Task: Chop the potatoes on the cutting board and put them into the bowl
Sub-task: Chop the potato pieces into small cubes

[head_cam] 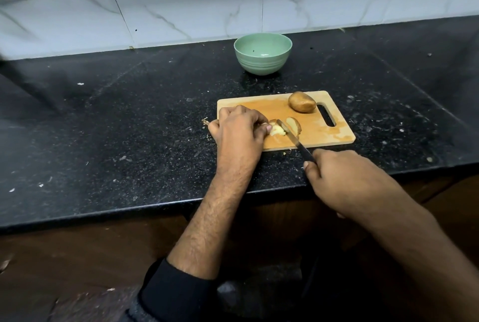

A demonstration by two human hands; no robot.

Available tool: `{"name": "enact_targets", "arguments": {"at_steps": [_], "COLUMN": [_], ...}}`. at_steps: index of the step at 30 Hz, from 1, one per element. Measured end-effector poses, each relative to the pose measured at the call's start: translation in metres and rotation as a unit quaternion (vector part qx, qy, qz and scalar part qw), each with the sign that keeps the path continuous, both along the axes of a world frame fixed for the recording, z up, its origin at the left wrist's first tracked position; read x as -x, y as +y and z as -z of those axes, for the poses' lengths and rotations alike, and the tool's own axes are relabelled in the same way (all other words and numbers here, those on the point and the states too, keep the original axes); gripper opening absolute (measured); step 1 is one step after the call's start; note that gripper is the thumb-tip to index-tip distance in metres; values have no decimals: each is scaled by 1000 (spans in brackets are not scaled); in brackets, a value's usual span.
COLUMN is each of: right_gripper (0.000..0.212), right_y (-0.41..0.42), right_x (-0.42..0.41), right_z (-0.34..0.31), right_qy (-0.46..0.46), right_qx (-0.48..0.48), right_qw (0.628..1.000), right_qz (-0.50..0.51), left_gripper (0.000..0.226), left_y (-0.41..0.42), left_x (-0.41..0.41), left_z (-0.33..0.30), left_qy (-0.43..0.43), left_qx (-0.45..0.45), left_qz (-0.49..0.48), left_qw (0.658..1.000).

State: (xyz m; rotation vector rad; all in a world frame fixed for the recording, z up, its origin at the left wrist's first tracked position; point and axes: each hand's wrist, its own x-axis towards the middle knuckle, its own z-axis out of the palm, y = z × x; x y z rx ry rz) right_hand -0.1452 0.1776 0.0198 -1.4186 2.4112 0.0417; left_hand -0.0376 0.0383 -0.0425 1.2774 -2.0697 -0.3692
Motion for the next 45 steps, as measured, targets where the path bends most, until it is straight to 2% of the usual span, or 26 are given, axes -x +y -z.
{"name": "enact_targets", "arguments": {"at_steps": [7, 21, 26, 29, 35, 39, 42, 45], "right_gripper": [27, 31, 32, 31, 32, 33, 35, 35], "right_y": [-5, 2, 4, 4, 4, 2, -1, -3], "right_x": [0, 4, 6, 7, 7, 8, 8, 1], "right_z": [1, 2, 2, 2, 4, 8, 8, 5], "right_qy": [-31, -37, -34, -33, -33, -35, 0, 50], "right_qx": [50, 29, 42, 48, 56, 56, 74, 80], "right_qw": [998, 999, 998, 998, 998, 998, 997, 995], "right_qz": [4, 21, 21, 20, 21, 19, 11, -20], "left_gripper": [16, 19, 8, 12, 23, 29, 31, 46], "left_y": [2, 0, 2, 3, 0, 0, 2, 7], "left_x": [3, 6, 4, 3, 2, 2, 1, 0], "left_z": [-1, 1, -1, -3, -2, -2, -3, -6], "left_qy": [-64, -91, -2, 35, -5, 17, 38, 42], "left_qx": [40, 41, 58, 56, 48, 37, 40, 77], "left_qz": [-11, 4, 11, 23, 36, 31, 47, 109], "left_qw": [997, 995, 998, 998, 998, 999, 997, 990]}}
